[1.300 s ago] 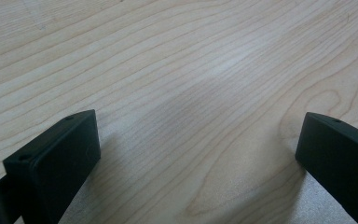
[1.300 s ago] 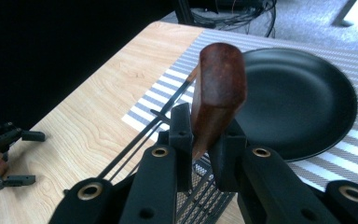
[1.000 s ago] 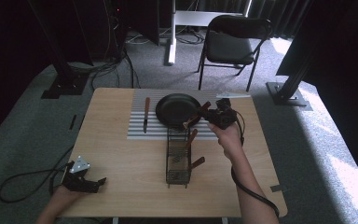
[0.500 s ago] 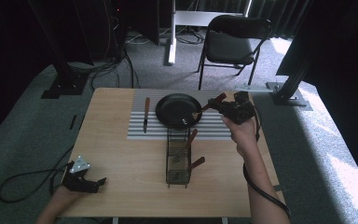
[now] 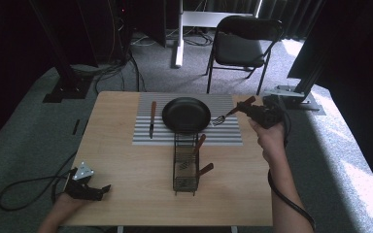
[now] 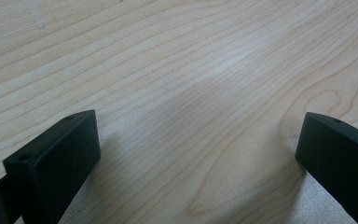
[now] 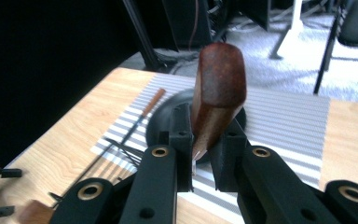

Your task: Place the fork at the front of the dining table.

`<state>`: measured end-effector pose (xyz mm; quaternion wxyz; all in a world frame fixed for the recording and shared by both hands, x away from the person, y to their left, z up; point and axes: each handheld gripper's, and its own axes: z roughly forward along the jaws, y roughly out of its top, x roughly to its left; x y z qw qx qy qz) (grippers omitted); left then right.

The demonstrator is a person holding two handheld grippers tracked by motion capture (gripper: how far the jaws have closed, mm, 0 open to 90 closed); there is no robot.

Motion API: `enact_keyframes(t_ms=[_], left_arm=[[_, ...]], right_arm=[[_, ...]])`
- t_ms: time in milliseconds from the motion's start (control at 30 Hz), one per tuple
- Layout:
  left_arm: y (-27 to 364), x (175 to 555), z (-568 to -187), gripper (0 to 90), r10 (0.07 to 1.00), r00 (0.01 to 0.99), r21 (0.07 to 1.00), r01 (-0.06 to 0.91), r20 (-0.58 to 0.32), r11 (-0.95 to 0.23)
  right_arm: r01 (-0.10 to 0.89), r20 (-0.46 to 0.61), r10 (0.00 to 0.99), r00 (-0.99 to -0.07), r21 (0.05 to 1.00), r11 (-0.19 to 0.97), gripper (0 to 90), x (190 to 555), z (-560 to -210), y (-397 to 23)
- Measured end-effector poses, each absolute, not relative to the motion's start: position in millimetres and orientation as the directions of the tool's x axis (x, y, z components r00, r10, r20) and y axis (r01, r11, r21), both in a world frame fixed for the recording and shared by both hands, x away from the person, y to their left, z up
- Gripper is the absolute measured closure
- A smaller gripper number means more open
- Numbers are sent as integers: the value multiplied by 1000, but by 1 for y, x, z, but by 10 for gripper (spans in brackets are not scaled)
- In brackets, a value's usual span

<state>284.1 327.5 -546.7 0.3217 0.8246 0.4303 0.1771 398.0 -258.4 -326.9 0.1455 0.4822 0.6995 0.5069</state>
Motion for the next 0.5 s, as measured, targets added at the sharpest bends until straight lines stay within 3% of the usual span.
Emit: enact_keyframes(t_ms=[500], left_arm=[[327, 284, -547, 0, 824, 566, 683, 596, 14, -422]], right_arm=[[648, 248, 905, -347, 761, 40, 804, 424, -402, -268]])
